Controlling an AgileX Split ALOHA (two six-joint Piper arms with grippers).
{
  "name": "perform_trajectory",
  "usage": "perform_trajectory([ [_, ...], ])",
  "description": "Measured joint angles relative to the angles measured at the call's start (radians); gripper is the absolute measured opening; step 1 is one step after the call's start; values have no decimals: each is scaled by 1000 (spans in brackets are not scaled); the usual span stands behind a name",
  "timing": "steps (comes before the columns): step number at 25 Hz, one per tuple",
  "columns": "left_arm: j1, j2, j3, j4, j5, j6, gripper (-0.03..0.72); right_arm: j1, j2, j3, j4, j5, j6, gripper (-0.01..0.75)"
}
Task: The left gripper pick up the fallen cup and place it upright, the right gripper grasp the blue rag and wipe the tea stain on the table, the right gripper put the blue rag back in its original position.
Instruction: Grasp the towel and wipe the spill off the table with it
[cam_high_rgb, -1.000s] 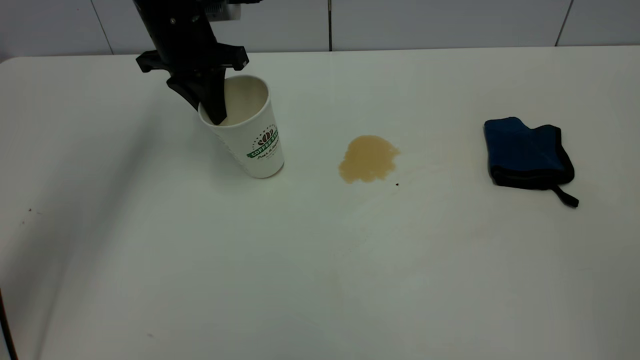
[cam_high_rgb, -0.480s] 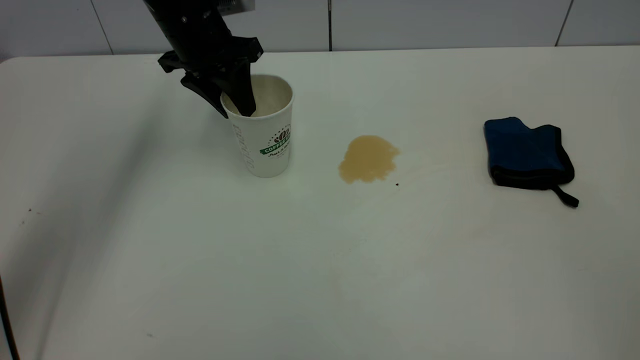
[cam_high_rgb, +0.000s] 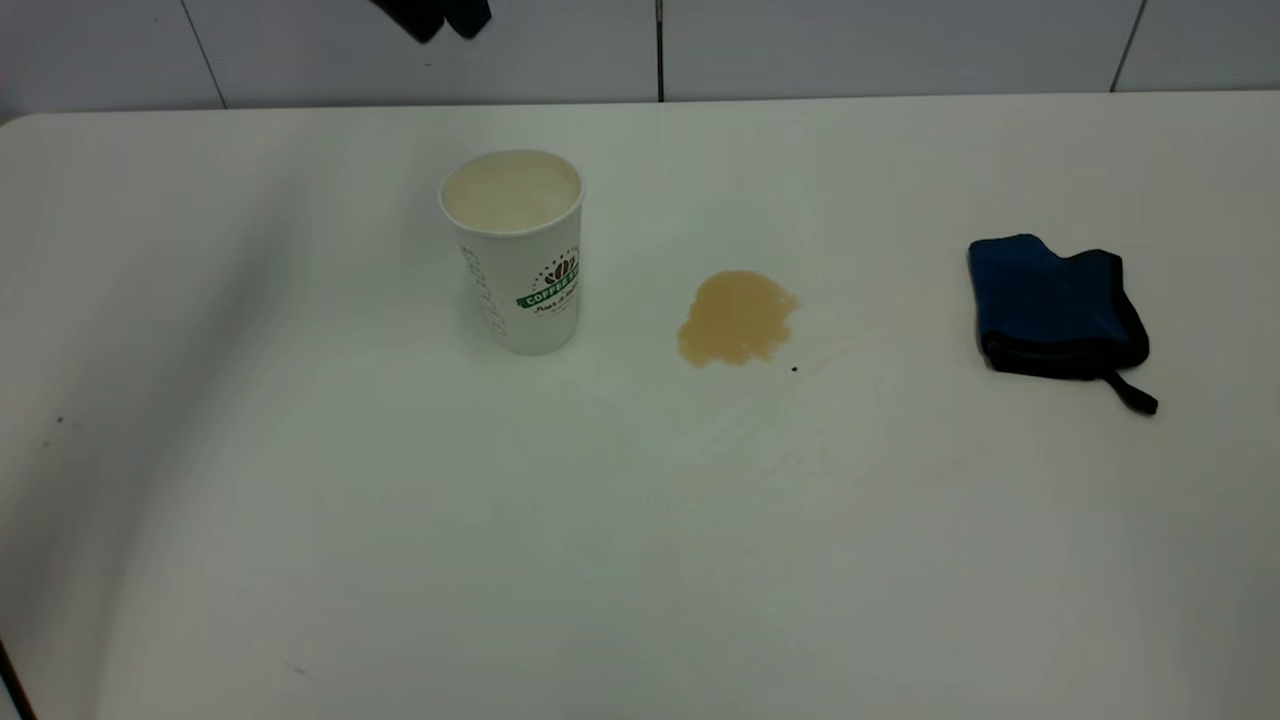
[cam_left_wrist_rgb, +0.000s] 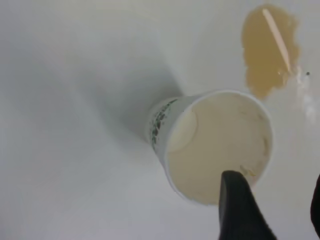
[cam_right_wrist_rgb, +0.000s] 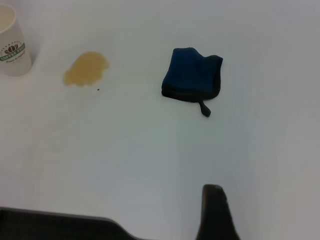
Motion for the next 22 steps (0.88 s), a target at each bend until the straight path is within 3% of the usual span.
perform_trajectory([
  [10, 0, -441, -14, 7, 42, -136, 391, 0, 0, 0, 0, 0, 0, 553],
  [14, -2, -627, 14, 88, 42, -209, 391, 0, 0, 0, 0, 0, 0, 553],
  [18, -2, -854, 222, 150, 42, -245, 391, 0, 0, 0, 0, 0, 0, 553],
  [22, -2, -1102, 566, 194, 42, -260, 391, 0, 0, 0, 0, 0, 0, 553],
])
